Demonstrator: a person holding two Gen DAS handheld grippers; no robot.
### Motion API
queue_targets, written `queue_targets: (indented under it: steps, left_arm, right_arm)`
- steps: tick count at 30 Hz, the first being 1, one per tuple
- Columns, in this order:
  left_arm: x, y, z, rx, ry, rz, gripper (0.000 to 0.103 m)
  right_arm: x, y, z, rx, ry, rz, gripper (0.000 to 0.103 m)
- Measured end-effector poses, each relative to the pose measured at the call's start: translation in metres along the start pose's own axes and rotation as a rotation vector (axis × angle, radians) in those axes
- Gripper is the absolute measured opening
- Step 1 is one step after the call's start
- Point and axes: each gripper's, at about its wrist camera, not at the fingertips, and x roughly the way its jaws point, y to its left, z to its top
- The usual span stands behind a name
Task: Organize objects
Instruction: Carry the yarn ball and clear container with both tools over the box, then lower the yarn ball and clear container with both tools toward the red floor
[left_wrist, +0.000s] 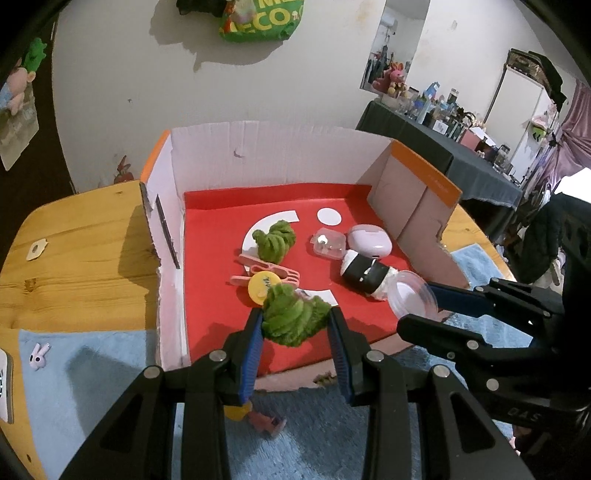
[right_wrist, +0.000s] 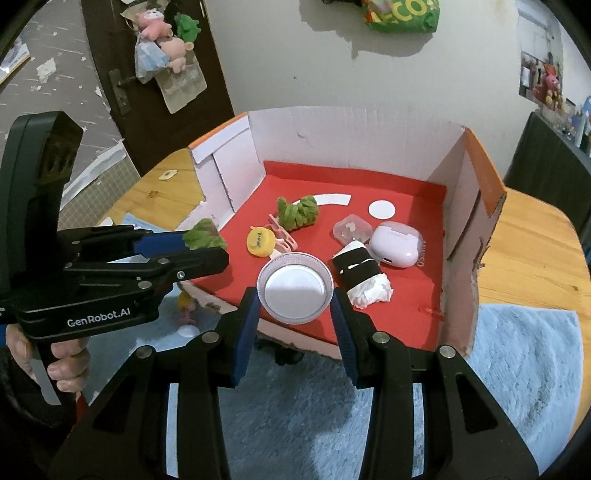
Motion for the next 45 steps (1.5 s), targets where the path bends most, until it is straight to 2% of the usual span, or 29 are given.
queue_targets:
  steps: [16, 31, 34, 36, 45]
  left_arm:
    - [0.032, 0.004, 0.001, -0.002, 0.087, -0.02, 0.036]
    - [0.054, 0.01, 0.001, -0.012, 0.122, -0.005, 0.037]
    - [0.056, 0.011, 0.001, -0.014, 0.126, 0.0, 0.036]
    - [0.056, 0.011, 0.002, -0.014, 0.124, 0.005, 0.037]
    - [0.06, 0.013, 0.001, -0.019, 0.129, 0.007, 0.037]
  right_arm:
    - [0.036, -0.011, 0.002, 0.012, 0.096, 0.004, 0.038]
    - [0.046, -0.023, 0.002, 0.033, 0.116, 0.008, 0.038]
    - [0.045, -0.022, 0.003, 0.027, 0.113, -0.006, 0.038]
    - [0.046, -0.022, 0.004, 0.007, 0.112, -0.059, 0.038]
    - [0.054, -0.028, 0.0, 0.01, 0.135, -0.06, 0.038]
